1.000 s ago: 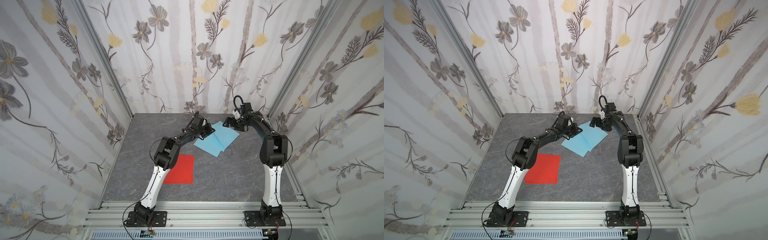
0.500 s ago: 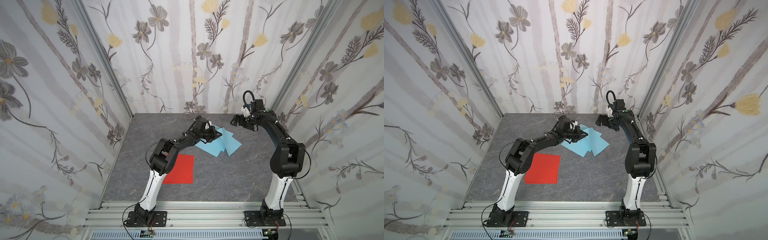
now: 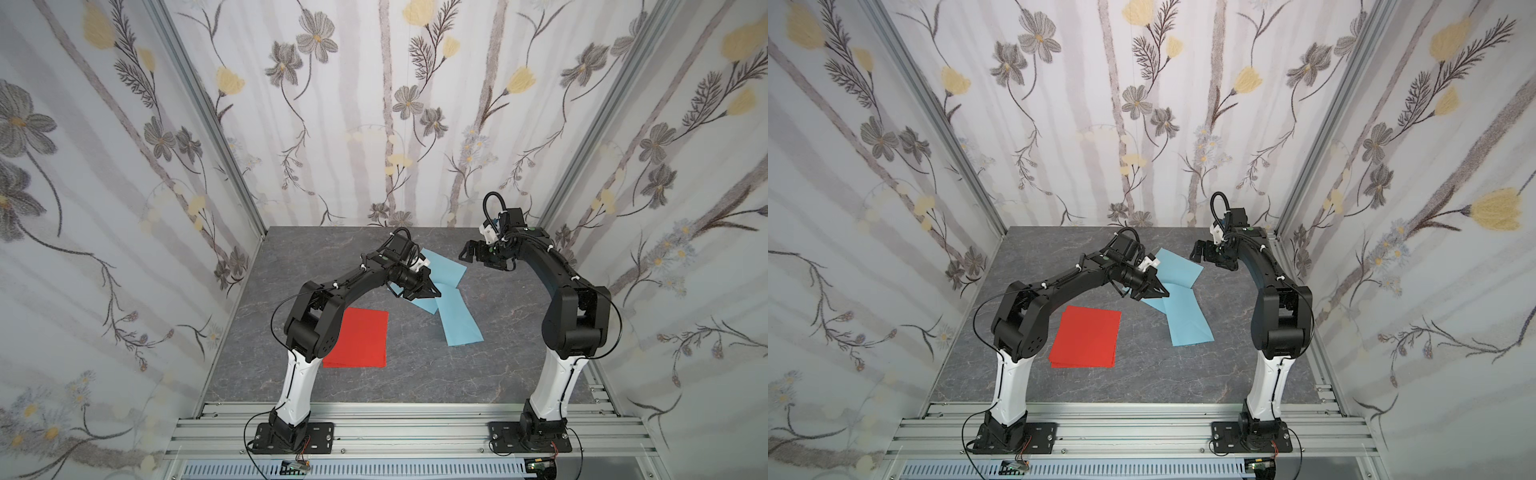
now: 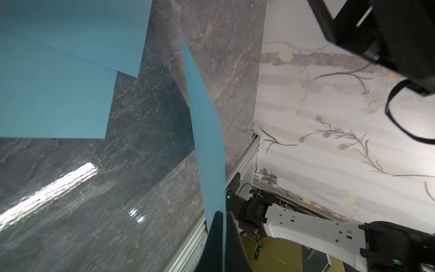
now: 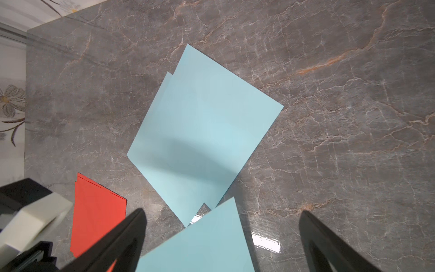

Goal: Sort the scattered colored papers by color
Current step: Place the colored paper at the center of the board.

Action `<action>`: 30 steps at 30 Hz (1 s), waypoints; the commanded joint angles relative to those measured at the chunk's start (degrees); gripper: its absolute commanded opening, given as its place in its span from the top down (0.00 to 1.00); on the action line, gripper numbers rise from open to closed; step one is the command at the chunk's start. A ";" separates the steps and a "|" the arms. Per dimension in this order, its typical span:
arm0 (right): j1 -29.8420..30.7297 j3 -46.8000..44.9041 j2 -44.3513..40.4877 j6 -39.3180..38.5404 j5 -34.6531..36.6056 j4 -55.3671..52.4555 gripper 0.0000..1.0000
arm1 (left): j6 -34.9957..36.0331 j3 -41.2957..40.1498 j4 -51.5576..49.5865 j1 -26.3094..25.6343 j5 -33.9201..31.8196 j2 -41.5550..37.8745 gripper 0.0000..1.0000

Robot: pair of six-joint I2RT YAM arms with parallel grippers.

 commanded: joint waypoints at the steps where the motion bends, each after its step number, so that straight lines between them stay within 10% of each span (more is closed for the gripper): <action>1: -0.02 -2.41 -2.04 1.50 -3.23 0.65 0.00 | 13.30 -1.28 -17.72 -2.15 -2.34 -1.36 1.00; 19: 1.52 -37.78 -29.06 13.80 -13.48 10.86 0.00 | 11.76 -10.13 -11.50 -8.49 -21.41 -4.21 1.00; 30: 6.16 -50.28 -28.61 21.87 -17.72 20.63 0.00 | 9.20 -8.73 -7.85 -9.16 -27.89 -2.54 1.00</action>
